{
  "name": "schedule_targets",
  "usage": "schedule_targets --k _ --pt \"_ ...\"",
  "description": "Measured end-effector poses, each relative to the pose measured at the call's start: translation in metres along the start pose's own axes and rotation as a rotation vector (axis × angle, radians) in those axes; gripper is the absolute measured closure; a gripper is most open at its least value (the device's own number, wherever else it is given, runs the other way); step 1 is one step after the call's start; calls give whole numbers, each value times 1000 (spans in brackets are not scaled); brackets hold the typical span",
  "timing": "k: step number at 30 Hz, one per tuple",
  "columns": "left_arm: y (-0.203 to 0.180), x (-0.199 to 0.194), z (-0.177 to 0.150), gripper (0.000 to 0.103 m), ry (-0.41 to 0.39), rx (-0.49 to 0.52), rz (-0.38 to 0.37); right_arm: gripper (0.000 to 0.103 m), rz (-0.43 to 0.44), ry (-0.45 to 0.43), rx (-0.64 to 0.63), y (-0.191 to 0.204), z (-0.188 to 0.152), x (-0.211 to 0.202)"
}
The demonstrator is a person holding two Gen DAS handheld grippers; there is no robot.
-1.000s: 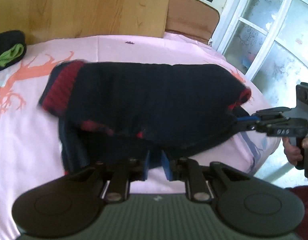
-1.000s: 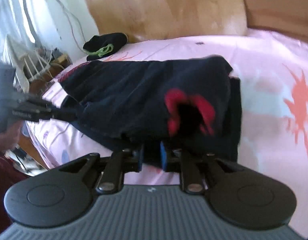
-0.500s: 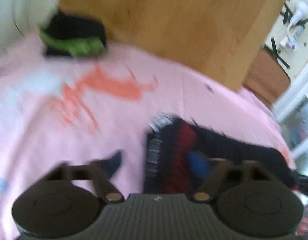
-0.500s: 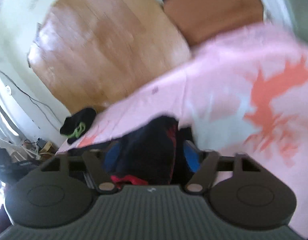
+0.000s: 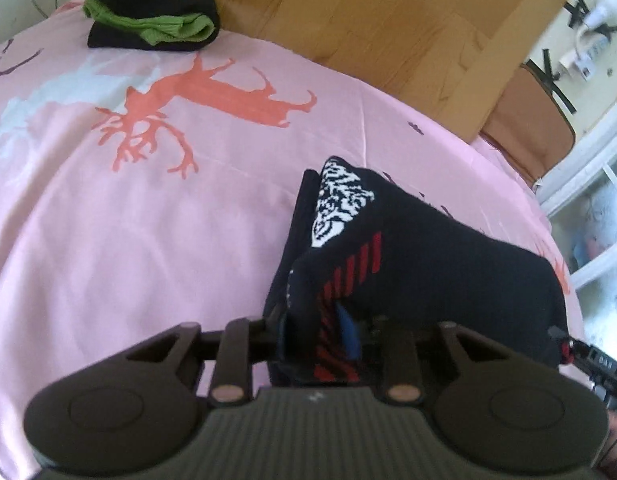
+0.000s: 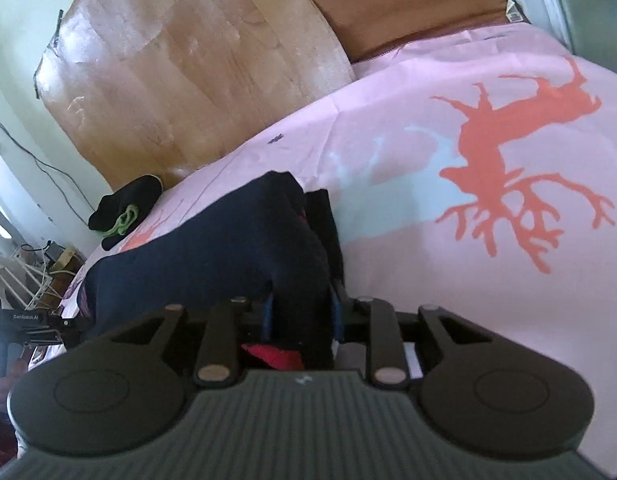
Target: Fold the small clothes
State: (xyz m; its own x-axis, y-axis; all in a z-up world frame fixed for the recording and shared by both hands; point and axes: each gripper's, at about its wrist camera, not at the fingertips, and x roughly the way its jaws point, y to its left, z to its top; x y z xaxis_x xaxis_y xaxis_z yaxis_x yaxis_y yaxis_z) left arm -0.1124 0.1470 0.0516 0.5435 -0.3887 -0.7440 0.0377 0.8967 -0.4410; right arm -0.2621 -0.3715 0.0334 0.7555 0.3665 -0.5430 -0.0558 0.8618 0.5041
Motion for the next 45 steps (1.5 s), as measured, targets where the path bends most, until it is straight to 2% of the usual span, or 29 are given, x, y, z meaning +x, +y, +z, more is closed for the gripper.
schedule_targets --k 2,5,6,8,10,13,14,15,16,17,19,21,22,24,26,28,29,30,32,33,34,35,37,39,42,44,45 --pt "-2 -13 1 67 -22 27 28 66 20 -18 -3 1 6 -11" --pt "-7 -51 1 61 -140 76 65 62 61 -89 -51 13 14 -37" --pt "-7 -62 2 61 -176 66 57 58 82 -118 -67 19 17 -43" --pt "-15 -71 7 61 -217 57 2 57 161 -141 -96 32 21 -41" --pt "-37 -64 9 60 -213 120 -16 57 221 -118 -133 48 23 -24" --pt "-68 -34 -1 59 -179 235 -4 57 227 -18 -168 67 14 20" --pt "-73 -20 -4 59 -146 269 1 61 192 34 -164 64 11 36" --pt "-75 -2 -7 59 -104 298 36 75 154 69 -152 59 5 50" --pt "-72 13 -11 67 -79 316 72 76 160 42 -134 52 1 51" --pt "-69 15 -13 67 -107 329 65 76 173 54 -105 47 5 47" --pt "-70 8 -8 65 -79 313 53 61 202 42 -49 39 13 27" --pt "-70 -7 -1 57 -83 277 -4 29 214 -58 -28 28 18 -4" --pt "-71 -13 1 56 -99 258 -48 25 189 -106 -6 20 20 -19" --pt "-79 -18 7 56 -109 236 -165 21 148 -140 63 -2 19 -32" --pt "-93 -10 11 53 -96 237 -249 20 127 -117 196 -26 13 -29" --pt "-109 11 12 52 -48 233 -284 20 149 -40 346 -47 0 -14" --pt "-116 24 11 52 -10 231 -302 23 178 -5 378 -50 -5 -9" --pt "-122 39 9 53 38 231 -318 22 192 -11 351 -45 -8 -5" --pt "-130 67 0 62 114 239 -307 26 207 25 295 -29 -5 7" --pt "-133 79 -5 70 120 260 -276 33 210 43 279 -24 -4 14" --pt "-135 80 -11 83 59 303 -239 40 193 56 253 -18 -2 19" --pt "-139 80 -15 91 33 341 -196 65 173 73 225 -12 -1 27" --pt "-138 80 -14 91 37 327 -189 69 165 110 233 -7 -2 38" --pt "-131 79 -11 91 51 300 -212 71 173 86 188 9 6 37" --pt "-119 72 -5 88 71 271 -267 71 256 16 43 55 27 24" --pt "-100 54 1 70 23 244 -300 71 280 -1 -105 97 38 26" --pt "-86 39 6 65 -46 221 -309 72 288 2 -177 118 41 31"
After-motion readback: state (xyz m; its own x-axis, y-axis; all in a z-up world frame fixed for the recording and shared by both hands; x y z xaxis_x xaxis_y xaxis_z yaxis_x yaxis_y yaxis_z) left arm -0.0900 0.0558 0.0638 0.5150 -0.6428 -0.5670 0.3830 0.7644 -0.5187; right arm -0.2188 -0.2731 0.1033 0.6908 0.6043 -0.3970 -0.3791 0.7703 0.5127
